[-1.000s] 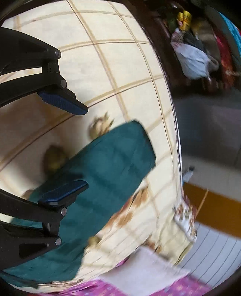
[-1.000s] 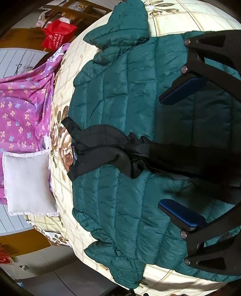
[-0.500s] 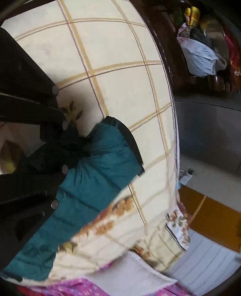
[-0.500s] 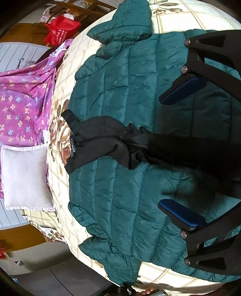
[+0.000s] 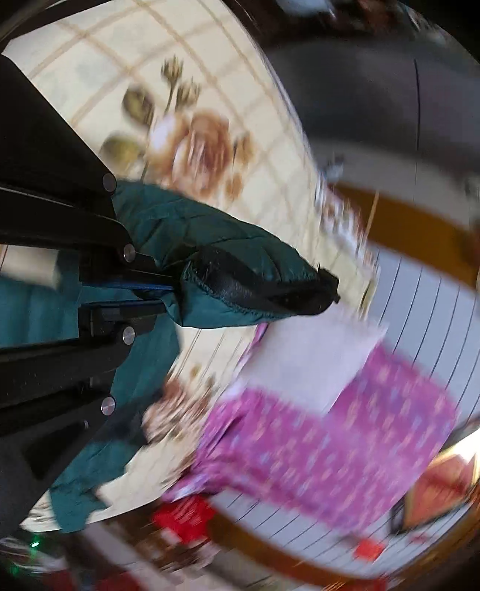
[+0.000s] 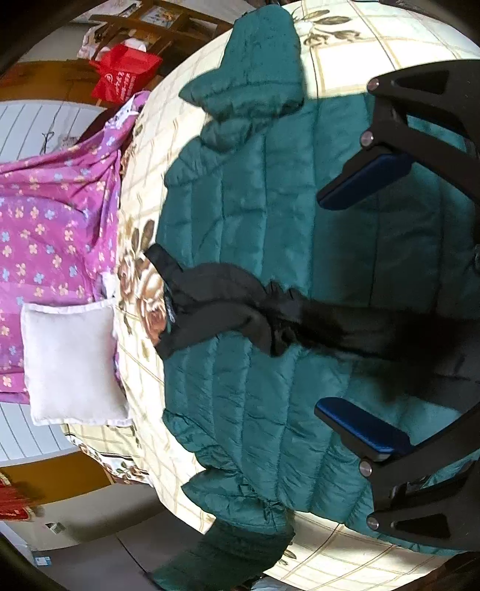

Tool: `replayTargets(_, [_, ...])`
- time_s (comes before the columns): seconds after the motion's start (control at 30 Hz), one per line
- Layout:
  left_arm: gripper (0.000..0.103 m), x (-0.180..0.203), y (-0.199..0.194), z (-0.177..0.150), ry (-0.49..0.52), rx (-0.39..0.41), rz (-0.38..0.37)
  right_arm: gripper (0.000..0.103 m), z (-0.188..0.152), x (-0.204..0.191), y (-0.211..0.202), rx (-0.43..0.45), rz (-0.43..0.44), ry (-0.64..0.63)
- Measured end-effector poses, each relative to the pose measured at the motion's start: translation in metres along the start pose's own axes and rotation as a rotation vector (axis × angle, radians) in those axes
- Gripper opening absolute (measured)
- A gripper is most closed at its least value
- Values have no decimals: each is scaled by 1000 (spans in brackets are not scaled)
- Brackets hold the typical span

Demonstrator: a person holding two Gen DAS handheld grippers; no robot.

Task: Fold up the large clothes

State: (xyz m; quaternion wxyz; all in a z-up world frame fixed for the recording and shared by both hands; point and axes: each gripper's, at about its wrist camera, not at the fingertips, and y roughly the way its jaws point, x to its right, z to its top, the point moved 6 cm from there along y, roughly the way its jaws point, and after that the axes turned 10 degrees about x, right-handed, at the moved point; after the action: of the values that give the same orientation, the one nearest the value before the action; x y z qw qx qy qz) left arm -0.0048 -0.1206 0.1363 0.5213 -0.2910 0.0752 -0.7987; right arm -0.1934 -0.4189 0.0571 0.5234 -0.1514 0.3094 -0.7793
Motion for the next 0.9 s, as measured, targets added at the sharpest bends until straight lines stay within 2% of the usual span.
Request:
replayTargets(0.2, [0,92,22,-56,83,-114,-92,103,0,30,-12,10,-32,12])
replayTargets(0.37, [0,139,44,-105,127,-214,-132,103,-6,61,-10,-1,-65,45])
replayTargets(0.57, [0,166,64,-154,145,-297,-166,103,-18,82,1,-29,-74,86])
replayTargets(0.67, [0,175,73,-176,104,-381,-220,103,-22,86,7,-42,-81,85])
replayTargets(0.73, [0,179,72,-185,78,-455,-285,103,-22,89,10,-50,-78,92])
replayTargets(0.77, [0,181,69,-187,81,-466,-307,103,-21,90,10,-51,-79,97])
replayTargets(0.83, [11,182,52,-177,106,-445,-355,103,-19,94,11,-48,-77,115])
replayTargets(0.9, [26,178,30,-158,131,-389,-387,103,-14,95,12,-43,-65,145])
